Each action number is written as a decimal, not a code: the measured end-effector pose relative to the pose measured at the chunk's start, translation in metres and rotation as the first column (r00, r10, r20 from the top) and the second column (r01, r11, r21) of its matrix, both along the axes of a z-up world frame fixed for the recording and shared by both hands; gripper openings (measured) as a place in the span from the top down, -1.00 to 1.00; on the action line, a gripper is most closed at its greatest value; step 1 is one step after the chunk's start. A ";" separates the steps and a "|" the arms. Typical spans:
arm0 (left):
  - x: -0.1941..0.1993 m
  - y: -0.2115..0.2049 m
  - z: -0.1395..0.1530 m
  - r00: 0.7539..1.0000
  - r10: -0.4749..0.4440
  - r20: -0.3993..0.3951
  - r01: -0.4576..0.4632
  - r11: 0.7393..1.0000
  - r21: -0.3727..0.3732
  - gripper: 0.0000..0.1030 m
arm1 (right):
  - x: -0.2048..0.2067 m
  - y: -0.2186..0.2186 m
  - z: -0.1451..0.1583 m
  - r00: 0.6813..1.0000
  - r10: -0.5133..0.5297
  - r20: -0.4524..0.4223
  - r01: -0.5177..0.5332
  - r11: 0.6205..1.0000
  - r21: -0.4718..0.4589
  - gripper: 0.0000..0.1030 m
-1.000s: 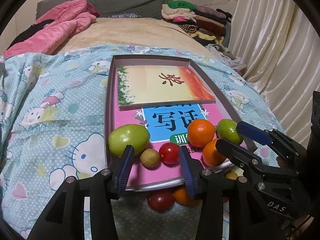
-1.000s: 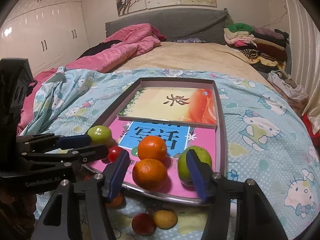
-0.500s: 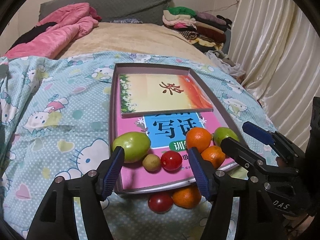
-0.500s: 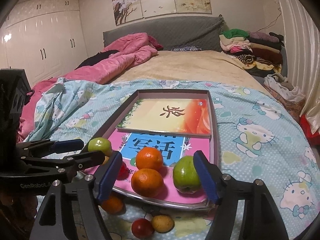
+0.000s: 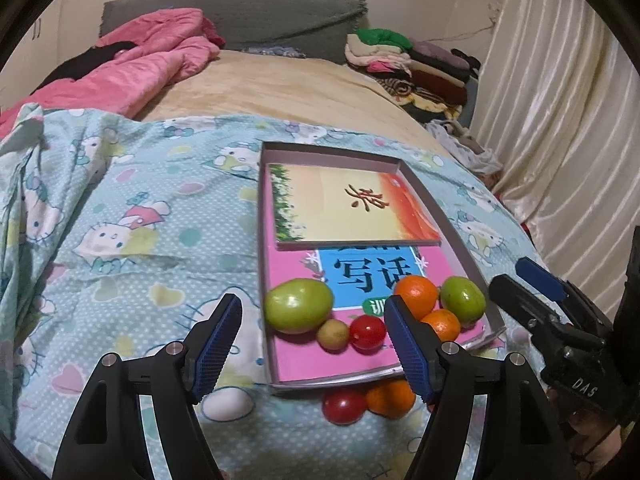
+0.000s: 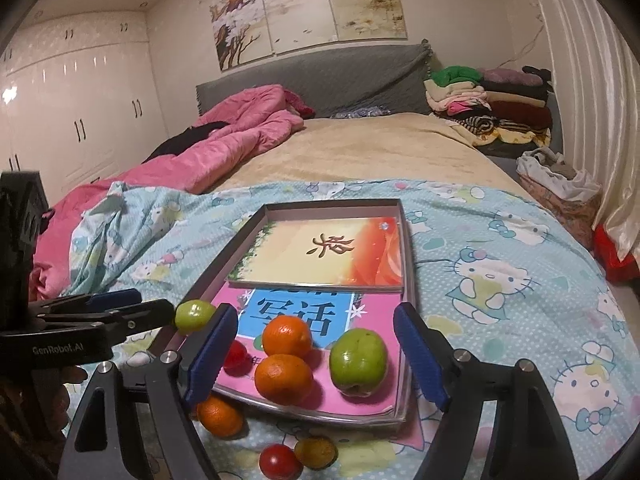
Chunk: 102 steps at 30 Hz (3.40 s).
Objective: Organize fruits
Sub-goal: 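Open the left tool off the small fruit and pull both tools back from the box, then move both open tools down toward the fruits lying in front of the box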
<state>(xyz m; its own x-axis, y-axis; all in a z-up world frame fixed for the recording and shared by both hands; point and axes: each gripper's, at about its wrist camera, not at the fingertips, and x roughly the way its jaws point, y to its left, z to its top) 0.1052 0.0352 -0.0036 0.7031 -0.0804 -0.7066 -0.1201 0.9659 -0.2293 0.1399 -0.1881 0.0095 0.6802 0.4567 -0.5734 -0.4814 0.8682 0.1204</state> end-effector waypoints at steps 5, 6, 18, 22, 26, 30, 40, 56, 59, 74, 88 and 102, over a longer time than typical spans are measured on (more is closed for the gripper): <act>-0.003 0.009 0.002 1.000 0.021 0.003 -0.021 1.000 -0.012 -0.47 | 0.001 -0.010 0.004 1.000 -0.030 -0.004 0.030 0.999 0.031 -0.59; -0.004 0.010 0.002 1.000 0.025 0.004 -0.025 1.000 -0.013 -0.47 | 0.002 -0.011 0.004 0.999 -0.033 -0.007 0.033 0.999 0.037 -0.60; -0.011 0.005 -0.004 0.999 -0.006 -0.042 0.005 1.000 -0.019 -0.53 | -0.004 -0.013 0.001 0.999 -0.024 -0.047 0.026 0.999 0.040 -0.61; -0.014 -0.002 -0.007 0.997 -0.030 -0.065 0.029 0.999 -0.026 -0.53 | -0.010 -0.009 -0.002 0.998 -0.020 -0.059 0.021 1.000 0.016 -0.61; -0.018 -0.010 -0.007 0.996 -0.050 -0.067 0.051 0.999 -0.001 -0.53 | -0.015 -0.005 -0.006 0.997 -0.010 -0.082 0.010 1.000 0.003 -0.61; -0.020 -0.013 -0.007 0.995 -0.057 -0.076 0.058 0.998 0.018 -0.53 | -0.021 -0.001 -0.006 0.997 0.005 -0.078 -0.006 1.000 -0.009 -0.61; -0.023 -0.006 -0.009 0.994 -0.041 -0.101 0.042 0.999 0.013 -0.53 | -0.030 0.009 -0.009 0.994 0.029 -0.102 -0.033 0.999 -0.041 -0.81; -0.028 -0.010 -0.015 0.988 -0.045 -0.147 0.049 0.999 0.021 -0.53 | -0.036 0.016 -0.024 0.975 0.041 -0.219 -0.055 0.997 -0.059 -0.81; -0.028 -0.011 -0.017 0.986 -0.047 -0.157 0.051 0.998 0.024 -0.53 | -0.037 0.016 -0.027 0.972 0.035 -0.232 -0.053 0.996 -0.071 -0.81; -0.028 -0.015 -0.024 0.979 -0.060 -0.196 0.067 0.997 0.028 -0.53 | -0.041 0.015 -0.032 0.966 0.013 -0.258 -0.039 0.995 -0.096 -0.81; -0.026 -0.018 -0.032 0.969 -0.076 -0.237 0.084 0.996 0.024 -0.53 | -0.045 0.015 -0.035 0.960 0.007 -0.279 -0.039 0.993 -0.108 -0.81; -0.024 -0.024 -0.042 0.956 -0.115 -0.271 0.121 0.993 0.005 -0.47 | -0.046 0.011 -0.046 0.935 0.003 -0.355 -0.044 0.993 -0.109 -0.44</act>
